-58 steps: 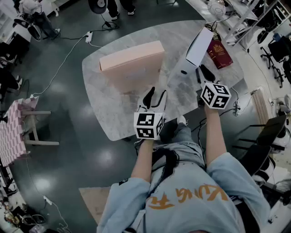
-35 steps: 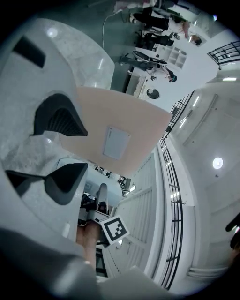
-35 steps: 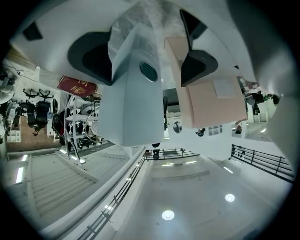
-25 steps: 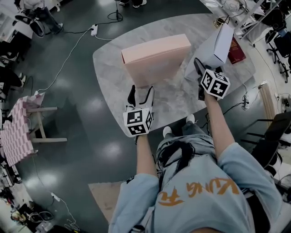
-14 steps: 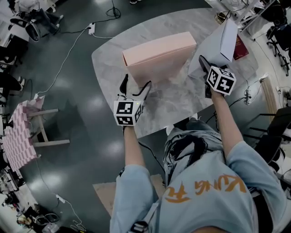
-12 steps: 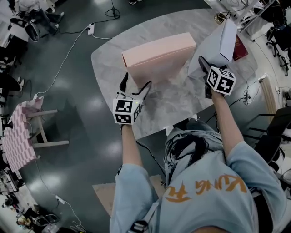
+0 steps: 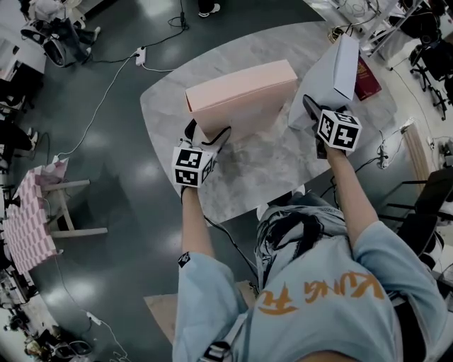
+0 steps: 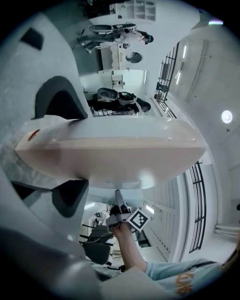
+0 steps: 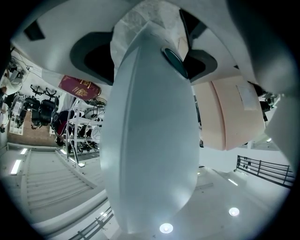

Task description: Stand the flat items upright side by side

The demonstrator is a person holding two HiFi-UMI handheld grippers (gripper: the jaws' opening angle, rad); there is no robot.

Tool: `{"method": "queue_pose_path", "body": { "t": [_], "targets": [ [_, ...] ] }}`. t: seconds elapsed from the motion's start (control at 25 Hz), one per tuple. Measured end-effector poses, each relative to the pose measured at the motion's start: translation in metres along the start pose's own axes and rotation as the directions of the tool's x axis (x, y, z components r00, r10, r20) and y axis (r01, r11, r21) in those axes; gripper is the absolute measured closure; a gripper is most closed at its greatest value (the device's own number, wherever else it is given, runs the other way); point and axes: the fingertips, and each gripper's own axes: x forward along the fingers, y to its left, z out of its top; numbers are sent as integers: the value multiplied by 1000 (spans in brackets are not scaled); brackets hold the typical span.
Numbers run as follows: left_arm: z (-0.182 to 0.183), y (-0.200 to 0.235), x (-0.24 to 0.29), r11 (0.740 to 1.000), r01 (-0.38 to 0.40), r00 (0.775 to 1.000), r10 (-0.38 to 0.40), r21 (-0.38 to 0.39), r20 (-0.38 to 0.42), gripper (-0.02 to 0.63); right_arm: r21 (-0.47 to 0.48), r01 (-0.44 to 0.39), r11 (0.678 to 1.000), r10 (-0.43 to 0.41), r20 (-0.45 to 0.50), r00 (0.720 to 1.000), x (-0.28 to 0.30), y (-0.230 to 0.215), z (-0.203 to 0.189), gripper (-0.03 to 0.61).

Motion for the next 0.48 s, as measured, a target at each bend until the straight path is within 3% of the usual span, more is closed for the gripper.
{"method": "queue_pose_path", "body": {
  "t": [0.24,0.48],
  "targets": [
    [-3,-10,-4,997,-81,997,81,-14,5,210,-27,-28,999,28,-9,1000,-1,5,-2,141],
    [-3,-22,-10,978,-200,980,201,-56,1,216,-89,-81,993,80,-14,997,-9,24,-3,149]
  ]
}}
